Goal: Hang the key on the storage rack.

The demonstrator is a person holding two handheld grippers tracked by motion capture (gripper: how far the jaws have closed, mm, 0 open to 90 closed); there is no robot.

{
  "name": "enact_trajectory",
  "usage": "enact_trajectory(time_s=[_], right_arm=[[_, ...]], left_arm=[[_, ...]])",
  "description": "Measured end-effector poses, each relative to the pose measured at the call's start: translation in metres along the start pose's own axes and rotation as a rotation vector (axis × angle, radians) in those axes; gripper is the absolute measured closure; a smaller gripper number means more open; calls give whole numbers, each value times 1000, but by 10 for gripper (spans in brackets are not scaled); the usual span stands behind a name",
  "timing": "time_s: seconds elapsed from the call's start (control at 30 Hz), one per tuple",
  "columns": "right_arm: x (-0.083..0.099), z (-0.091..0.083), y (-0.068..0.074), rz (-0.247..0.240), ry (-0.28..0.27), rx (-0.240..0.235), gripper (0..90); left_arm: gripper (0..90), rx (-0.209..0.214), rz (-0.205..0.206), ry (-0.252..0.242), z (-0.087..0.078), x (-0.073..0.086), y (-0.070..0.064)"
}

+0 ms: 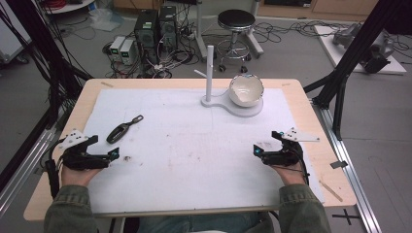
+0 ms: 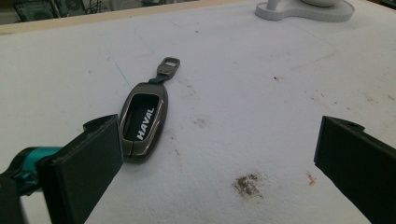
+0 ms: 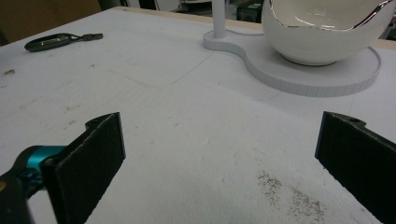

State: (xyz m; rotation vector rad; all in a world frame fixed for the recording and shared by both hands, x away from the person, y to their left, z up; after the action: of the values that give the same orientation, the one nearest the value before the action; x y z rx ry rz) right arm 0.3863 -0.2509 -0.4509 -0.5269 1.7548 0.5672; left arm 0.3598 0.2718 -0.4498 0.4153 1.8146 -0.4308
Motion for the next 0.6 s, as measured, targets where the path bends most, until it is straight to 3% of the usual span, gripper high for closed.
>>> enact_trajectory(time_s=[0.6], right_arm=[[2, 0, -2, 8, 11, 2, 5]], left_arm=[[17, -1, -14, -1, -1, 0, 1]])
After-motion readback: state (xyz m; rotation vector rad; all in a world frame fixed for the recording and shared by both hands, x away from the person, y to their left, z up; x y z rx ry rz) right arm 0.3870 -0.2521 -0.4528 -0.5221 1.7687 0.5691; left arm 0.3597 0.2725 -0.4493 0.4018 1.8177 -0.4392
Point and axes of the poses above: each handheld gripper's, and its own axes: z roughly forward along the jaws, x roughly out of its underside, y roughly to its left, the point moved 8 cm from there along z, roughly forward along the jaws, and after that the axes turned 10 degrees about -y, right-handed, at the moved point
